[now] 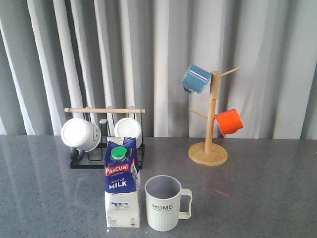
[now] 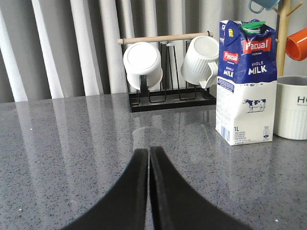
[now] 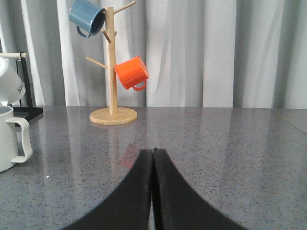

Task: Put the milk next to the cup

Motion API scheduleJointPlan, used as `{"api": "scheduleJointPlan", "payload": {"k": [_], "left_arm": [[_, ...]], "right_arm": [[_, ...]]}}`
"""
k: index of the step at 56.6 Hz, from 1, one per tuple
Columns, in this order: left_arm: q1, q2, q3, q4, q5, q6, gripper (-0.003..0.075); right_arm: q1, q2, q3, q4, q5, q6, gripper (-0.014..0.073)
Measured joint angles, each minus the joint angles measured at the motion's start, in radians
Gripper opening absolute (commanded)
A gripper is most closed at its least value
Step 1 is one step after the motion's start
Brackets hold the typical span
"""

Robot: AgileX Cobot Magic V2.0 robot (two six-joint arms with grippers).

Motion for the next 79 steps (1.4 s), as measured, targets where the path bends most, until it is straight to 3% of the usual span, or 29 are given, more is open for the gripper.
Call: {"api": "scheduleJointPlan", "payload": {"k": [42,59,79], "left_arm": [[0.0,0.0,0.0,0.0,0.0,0.0,-0.0006],[0.0,0.0,0.0,0.0,0.0,0.0,-0.0006],[0.0,0.0,0.0,0.0,0.0,0.0,-0.0006]], "right_arm": [[0.0,0.0,0.0,-0.021,0.016,0.0,-0.0008],[0.0,0.0,0.0,0.121,0.019,-0.097,-0.0008],[-0.067,0.0,0.0,0.137,0.019,-0.113,-0.0008]]}}
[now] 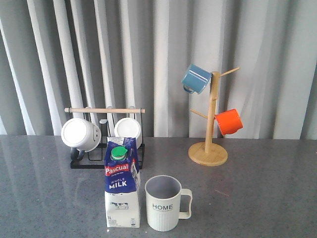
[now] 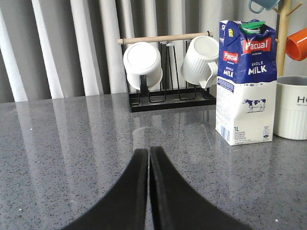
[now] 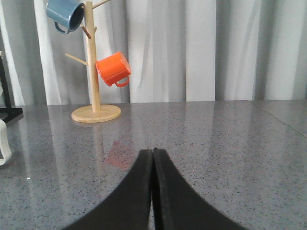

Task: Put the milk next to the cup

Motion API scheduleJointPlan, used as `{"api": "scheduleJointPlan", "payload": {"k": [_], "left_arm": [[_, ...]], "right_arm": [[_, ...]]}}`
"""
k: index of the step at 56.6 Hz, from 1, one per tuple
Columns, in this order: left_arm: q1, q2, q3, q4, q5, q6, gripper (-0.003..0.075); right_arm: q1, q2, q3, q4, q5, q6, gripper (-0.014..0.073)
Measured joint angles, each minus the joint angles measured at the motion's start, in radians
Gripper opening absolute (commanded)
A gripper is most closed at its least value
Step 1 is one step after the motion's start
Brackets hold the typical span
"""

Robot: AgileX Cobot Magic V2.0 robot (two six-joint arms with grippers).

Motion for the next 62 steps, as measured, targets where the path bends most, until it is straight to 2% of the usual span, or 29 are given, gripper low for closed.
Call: {"api": "scheduleJointPlan", "payload": {"k": [21,35,62], "left_arm": [[0.0,0.0,0.0,0.0,0.0,0.0,-0.0006],[0.0,0.0,0.0,0.0,0.0,0.0,-0.0006],[0.0,0.0,0.0,0.0,0.0,0.0,-0.0006]], "right_arm": [[0.0,0.0,0.0,-0.05,0.0,0.01,-0.0008],[0.0,0.0,0.0,-0.109,0.0,0.092,-0.0008],[0.0,0.0,0.0,-0.115,0.0,0.105,-0.0008]]}}
